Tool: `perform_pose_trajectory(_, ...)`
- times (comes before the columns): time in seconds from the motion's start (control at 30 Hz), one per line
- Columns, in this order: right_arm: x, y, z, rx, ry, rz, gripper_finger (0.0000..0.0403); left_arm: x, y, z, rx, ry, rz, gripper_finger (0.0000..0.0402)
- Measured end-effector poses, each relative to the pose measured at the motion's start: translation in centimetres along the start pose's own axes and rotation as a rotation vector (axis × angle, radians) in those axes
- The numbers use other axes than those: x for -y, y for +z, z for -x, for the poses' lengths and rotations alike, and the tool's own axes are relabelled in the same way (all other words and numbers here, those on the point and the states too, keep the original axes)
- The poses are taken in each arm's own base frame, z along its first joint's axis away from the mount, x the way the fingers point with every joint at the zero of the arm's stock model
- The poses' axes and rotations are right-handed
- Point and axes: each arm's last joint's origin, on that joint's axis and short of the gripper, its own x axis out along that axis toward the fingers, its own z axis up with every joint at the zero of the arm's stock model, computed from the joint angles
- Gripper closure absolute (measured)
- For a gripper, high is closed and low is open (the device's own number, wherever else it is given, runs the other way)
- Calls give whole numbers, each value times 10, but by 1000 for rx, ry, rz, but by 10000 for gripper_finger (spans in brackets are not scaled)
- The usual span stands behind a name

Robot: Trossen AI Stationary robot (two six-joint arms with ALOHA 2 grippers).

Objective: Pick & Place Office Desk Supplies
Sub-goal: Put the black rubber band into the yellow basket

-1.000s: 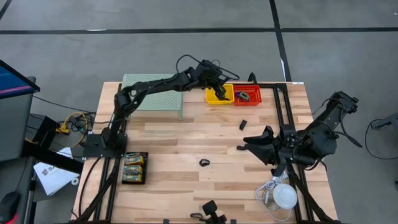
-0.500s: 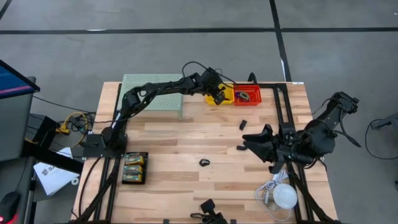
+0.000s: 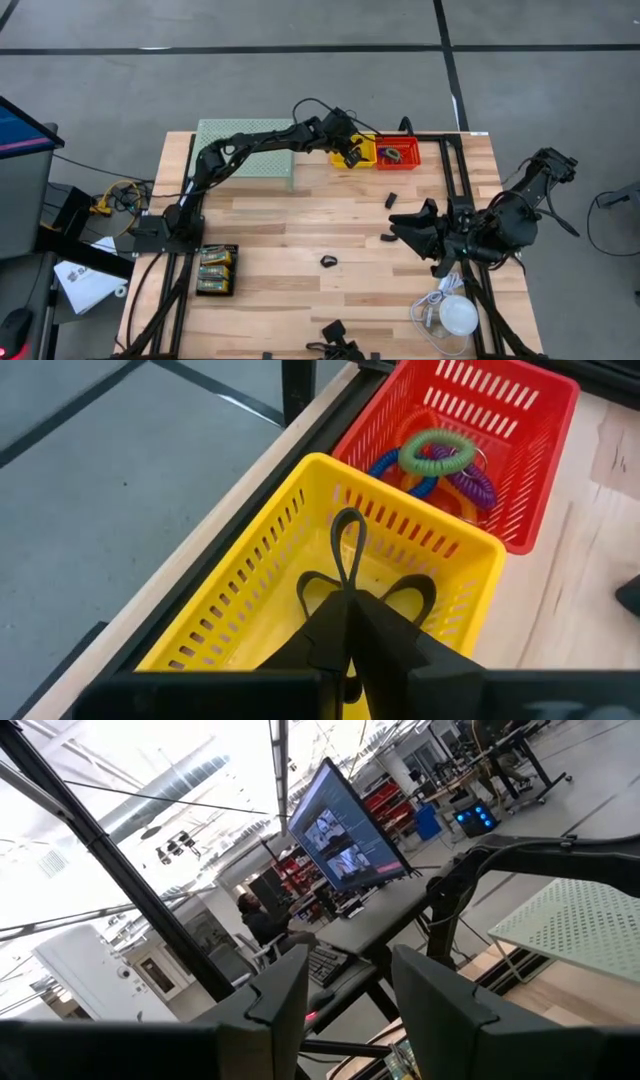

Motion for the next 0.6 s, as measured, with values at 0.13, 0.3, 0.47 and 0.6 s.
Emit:
perform_pose_trajectory(0.13,0,0,0,-1,2,0,260,0,0,0,3,-1,0,368)
perform_pose_trajectory(0.3,0,0,0,-2,2,1,260,0,1,0,9,-1,1,329)
perform_pose_trajectory(0.47,0,-1,0,-5,1,6,260,0,1,0,15,-2,27,283)
perform_pose_trajectory(0.6,0,-1,0,-5,1,6,260,0,2,0,22,-2,28,250)
